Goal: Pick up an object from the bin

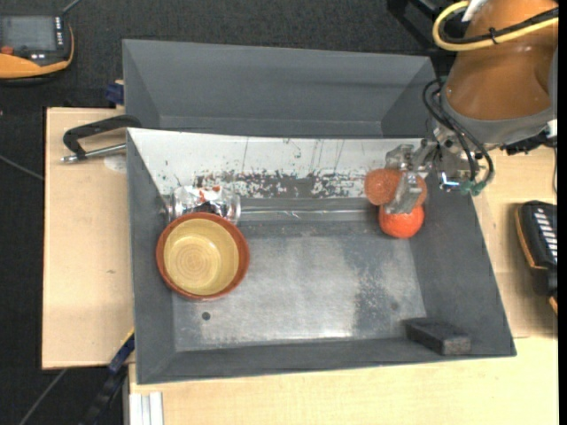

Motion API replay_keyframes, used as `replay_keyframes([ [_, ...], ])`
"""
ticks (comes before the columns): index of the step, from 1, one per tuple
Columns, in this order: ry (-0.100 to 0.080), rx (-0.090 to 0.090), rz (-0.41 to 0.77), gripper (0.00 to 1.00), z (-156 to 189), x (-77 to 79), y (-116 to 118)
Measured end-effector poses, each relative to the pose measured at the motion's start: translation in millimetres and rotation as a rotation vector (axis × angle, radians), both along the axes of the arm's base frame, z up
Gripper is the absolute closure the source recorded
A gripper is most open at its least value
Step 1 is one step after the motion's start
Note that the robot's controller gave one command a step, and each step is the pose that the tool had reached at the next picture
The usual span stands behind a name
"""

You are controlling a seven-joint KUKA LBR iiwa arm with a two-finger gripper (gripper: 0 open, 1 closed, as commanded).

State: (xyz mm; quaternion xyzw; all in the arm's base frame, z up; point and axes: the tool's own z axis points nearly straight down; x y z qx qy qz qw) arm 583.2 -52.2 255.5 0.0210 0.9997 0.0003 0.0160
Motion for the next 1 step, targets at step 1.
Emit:
replay_keyframes([
  [1, -0.003, 0.001, 0.036, 1.0, -1.5, -11.6, 30.5],
])
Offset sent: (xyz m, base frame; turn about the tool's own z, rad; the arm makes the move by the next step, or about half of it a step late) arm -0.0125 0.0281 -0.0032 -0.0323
